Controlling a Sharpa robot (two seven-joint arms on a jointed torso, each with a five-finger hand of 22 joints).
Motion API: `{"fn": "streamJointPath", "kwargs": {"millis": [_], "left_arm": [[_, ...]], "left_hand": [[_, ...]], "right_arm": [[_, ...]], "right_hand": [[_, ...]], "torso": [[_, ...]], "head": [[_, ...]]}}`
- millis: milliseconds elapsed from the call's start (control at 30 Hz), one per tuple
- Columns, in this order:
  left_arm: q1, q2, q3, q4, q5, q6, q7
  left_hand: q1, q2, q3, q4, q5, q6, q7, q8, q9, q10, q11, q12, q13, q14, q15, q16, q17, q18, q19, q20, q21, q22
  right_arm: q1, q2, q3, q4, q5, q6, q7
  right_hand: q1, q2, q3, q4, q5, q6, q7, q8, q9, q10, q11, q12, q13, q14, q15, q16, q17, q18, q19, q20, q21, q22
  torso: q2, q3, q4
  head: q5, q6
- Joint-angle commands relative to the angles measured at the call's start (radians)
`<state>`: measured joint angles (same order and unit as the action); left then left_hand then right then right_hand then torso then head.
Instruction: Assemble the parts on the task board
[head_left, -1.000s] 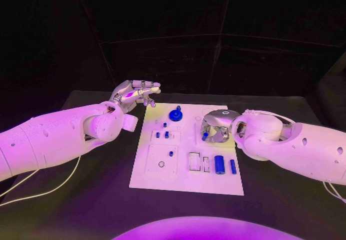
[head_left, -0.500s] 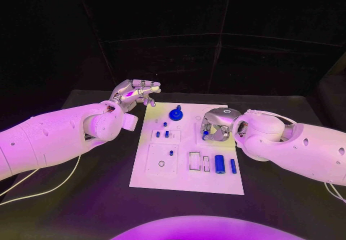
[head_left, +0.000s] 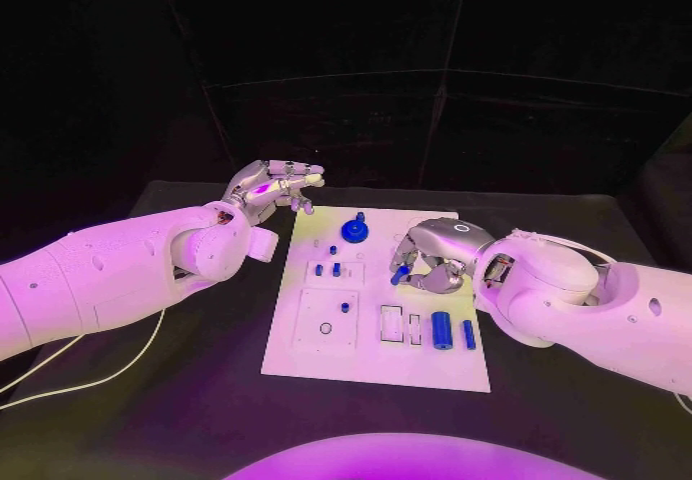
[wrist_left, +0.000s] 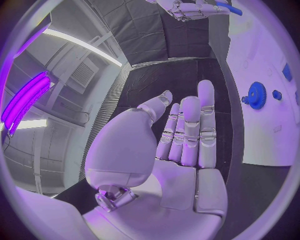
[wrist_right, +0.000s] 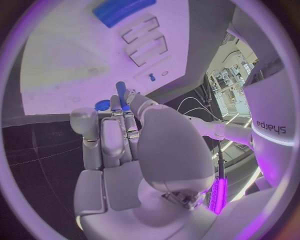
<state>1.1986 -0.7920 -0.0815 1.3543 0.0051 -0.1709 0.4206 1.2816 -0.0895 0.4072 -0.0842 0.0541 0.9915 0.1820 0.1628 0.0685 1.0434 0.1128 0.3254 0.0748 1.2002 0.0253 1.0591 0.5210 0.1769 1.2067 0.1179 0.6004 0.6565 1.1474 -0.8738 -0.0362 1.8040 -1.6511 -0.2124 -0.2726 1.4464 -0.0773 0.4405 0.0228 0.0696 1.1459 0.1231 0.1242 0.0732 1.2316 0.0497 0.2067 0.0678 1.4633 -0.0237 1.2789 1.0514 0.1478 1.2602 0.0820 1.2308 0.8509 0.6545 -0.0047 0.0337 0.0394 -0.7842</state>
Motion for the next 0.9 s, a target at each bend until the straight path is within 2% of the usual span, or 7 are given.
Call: {"fn": "streamJointPath", "kwargs": {"millis": [33, 133, 200, 467, 700, 800, 900], "left_arm": [[0.001, 0.000, 0.000, -0.003, 0.001, 0.017, 0.003], [0.001, 0.002, 0.000, -0.003, 0.001, 0.018, 0.005], [0.001, 0.003, 0.000, -0.002, 0.001, 0.019, 0.005], [0.001, 0.005, 0.000, 0.000, 0.001, 0.020, 0.006], [0.002, 0.004, 0.001, 0.001, 0.001, 0.019, 0.006], [0.002, 0.004, 0.001, 0.000, 0.001, 0.018, 0.005], [0.002, 0.004, 0.001, 0.000, 0.001, 0.019, 0.005]], "left_hand": [[-0.001, 0.007, -0.007, 0.001, 0.002, -0.005, 0.003, 0.007, -0.001, -0.007, -0.002, 0.006, -0.001, -0.007, 0.000, -0.005, -0.005, 0.005, 0.000, 0.005, -0.003, -0.001], [-0.001, 0.007, -0.007, 0.001, 0.002, -0.006, 0.003, 0.007, -0.001, -0.008, -0.001, 0.006, -0.001, -0.010, 0.000, -0.008, -0.010, 0.005, 0.000, 0.005, -0.004, -0.002], [-0.001, 0.007, -0.007, 0.001, 0.002, -0.006, 0.003, 0.007, -0.001, -0.008, -0.001, 0.006, -0.001, -0.010, 0.000, -0.008, -0.010, 0.005, 0.000, 0.005, -0.004, -0.002], [0.000, 0.008, -0.008, 0.001, 0.002, -0.006, 0.003, 0.007, -0.001, -0.009, -0.001, 0.007, -0.001, -0.013, 0.000, -0.010, -0.014, 0.005, -0.001, 0.005, -0.005, -0.002], [0.000, 0.008, -0.008, 0.001, 0.002, -0.006, 0.003, 0.007, -0.001, -0.009, -0.001, 0.007, -0.001, -0.013, 0.000, -0.010, -0.014, 0.005, -0.001, 0.005, -0.005, -0.002], [0.000, 0.008, -0.008, 0.001, 0.002, -0.006, 0.003, 0.007, -0.001, -0.009, -0.001, 0.007, -0.001, -0.013, 0.000, -0.010, -0.014, 0.005, -0.001, 0.005, -0.005, -0.002], [0.000, 0.008, -0.008, 0.001, 0.002, -0.006, 0.003, 0.007, -0.001, -0.009, -0.001, 0.007, -0.001, -0.013, 0.000, -0.010, -0.014, 0.005, -0.001, 0.005, -0.005, -0.002]], "right_arm": [[0.002, 0.027, 0.001, 0.028, 0.067, -0.063, 0.052], [0.001, 0.072, 0.000, 0.027, 0.087, -0.066, 0.077], [0.000, 0.098, 0.000, 0.020, 0.094, -0.064, 0.090], [-0.038, 0.200, -0.001, -0.026, 0.101, -0.008, 0.122], [-0.064, 0.249, -0.003, -0.079, 0.064, 0.031, 0.121], [-0.073, 0.266, -0.005, -0.098, 0.046, 0.038, 0.119], [-0.080, 0.280, -0.007, -0.115, 0.026, 0.043, 0.116]], "right_hand": [[0.008, -0.003, 0.011, -0.002, 0.009, 0.000, 0.005, -0.004, 0.004, 0.001, 0.004, -0.008, 0.000, 0.030, -0.003, 0.006, -0.002, -0.018, 0.002, -0.001, 0.005, 0.000], [0.006, -0.004, 0.015, -0.003, 0.009, -0.002, 0.006, -0.005, 0.004, 0.000, 0.005, -0.010, 0.000, 0.029, -0.003, 0.007, -0.002, -0.017, 0.001, -0.001, 0.005, -0.001], [0.006, -0.004, 0.016, -0.004, 0.010, -0.002, 0.006, -0.006, 0.003, 0.000, 0.006, -0.011, 0.000, 0.029, -0.002, 0.007, -0.002, -0.017, 0.001, -0.001, 0.005, -0.001], [0.004, -0.005, 0.031, -0.012, 0.016, -0.009, 0.011, -0.011, 0.001, -0.005, 0.010, -0.020, 0.000, 0.028, 0.001, 0.008, -0.004, -0.016, -0.004, 0.002, 0.003, -0.006], [0.004, -0.005, 0.035, -0.015, 0.018, -0.010, 0.012, -0.012, 0.001, -0.005, 0.010, -0.022, 0.000, 0.028, 0.001, 0.008, -0.005, -0.016, -0.006, 0.003, 0.003, -0.008], [0.004, -0.005, 0.035, -0.015, 0.018, -0.010, 0.012, -0.012, 0.001, -0.005, 0.010, -0.022, 0.000, 0.028, 0.001, 0.008, -0.005, -0.016, -0.006, 0.003, 0.003, -0.008], [0.004, -0.005, 0.035, -0.015, 0.019, -0.010, 0.012, -0.012, 0.001, -0.005, 0.010, -0.022, 0.000, 0.028, 0.001, 0.008, -0.004, -0.016, -0.006, 0.003, 0.003, -0.008]], "torso": [[0.001, 0.0000, 0.0004], [0.001, -0.0014, -0.0002], [0.000, -0.0006, 0.0032], [0.001, -0.0013, 0.0042], [0.001, -0.0018, 0.0051], [0.000, 0.0004, 0.0011], [0.001, 0.0008, 0.0015]], "head": [[0.004, -0.003], [0.006, -0.005], [0.004, -0.005], [0.019, -0.010], [0.032, -0.016], [0.039, -0.016], [0.042, -0.017]]}}
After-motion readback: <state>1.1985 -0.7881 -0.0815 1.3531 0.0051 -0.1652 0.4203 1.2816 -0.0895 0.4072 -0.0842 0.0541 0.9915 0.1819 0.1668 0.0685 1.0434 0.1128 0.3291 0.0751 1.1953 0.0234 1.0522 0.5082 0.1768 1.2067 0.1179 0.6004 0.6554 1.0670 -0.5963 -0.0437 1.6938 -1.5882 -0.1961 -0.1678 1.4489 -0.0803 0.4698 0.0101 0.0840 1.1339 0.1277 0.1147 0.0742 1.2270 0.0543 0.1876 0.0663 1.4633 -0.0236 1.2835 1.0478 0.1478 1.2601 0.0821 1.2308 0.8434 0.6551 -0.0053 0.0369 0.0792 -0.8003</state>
